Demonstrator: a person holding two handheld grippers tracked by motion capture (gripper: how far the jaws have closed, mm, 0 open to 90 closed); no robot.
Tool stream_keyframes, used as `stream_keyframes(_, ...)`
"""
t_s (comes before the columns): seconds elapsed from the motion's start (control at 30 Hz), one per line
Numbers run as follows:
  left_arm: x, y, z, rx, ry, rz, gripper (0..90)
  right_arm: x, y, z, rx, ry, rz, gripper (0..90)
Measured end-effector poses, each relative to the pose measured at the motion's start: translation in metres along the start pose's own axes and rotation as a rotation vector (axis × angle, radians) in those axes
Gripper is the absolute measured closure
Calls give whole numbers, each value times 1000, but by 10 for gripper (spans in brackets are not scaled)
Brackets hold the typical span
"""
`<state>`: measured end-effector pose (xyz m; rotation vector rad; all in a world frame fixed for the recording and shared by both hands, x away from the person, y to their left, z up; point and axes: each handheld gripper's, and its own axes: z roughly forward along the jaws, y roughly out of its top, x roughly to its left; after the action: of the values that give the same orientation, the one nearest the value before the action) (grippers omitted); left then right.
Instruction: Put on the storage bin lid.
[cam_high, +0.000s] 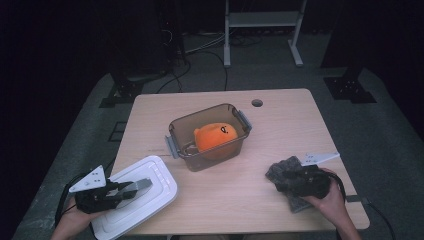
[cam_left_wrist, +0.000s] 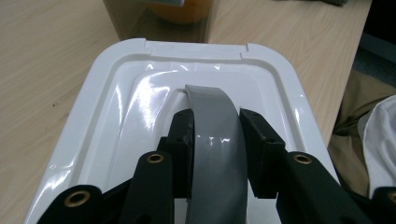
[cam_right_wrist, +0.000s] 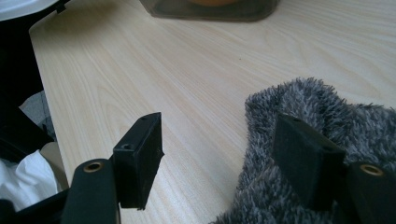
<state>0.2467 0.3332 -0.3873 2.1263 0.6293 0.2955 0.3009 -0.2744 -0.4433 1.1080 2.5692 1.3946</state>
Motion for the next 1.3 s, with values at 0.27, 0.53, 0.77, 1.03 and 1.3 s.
stream_keyframes(0.27,-6,13,-10,-48,-24,18,665,1,0,0,4,-3,-1,325)
stream_keyframes(0.53,-13,29,-15,-73,-43,51,665,0,0,-1,0,-4,4,326)
stream_keyframes(0.77,-13,49,-16,-91,-46,82,665,0,0,-1,3,-5,3,326)
stream_keyframes(1.03,-8,77,-3,-94,-61,100,665,0,0,-1,0,-4,4,326)
stream_keyframes(1.3,-1,99,12,-87,-72,107,665,-2,0,-2,0,-5,4,326)
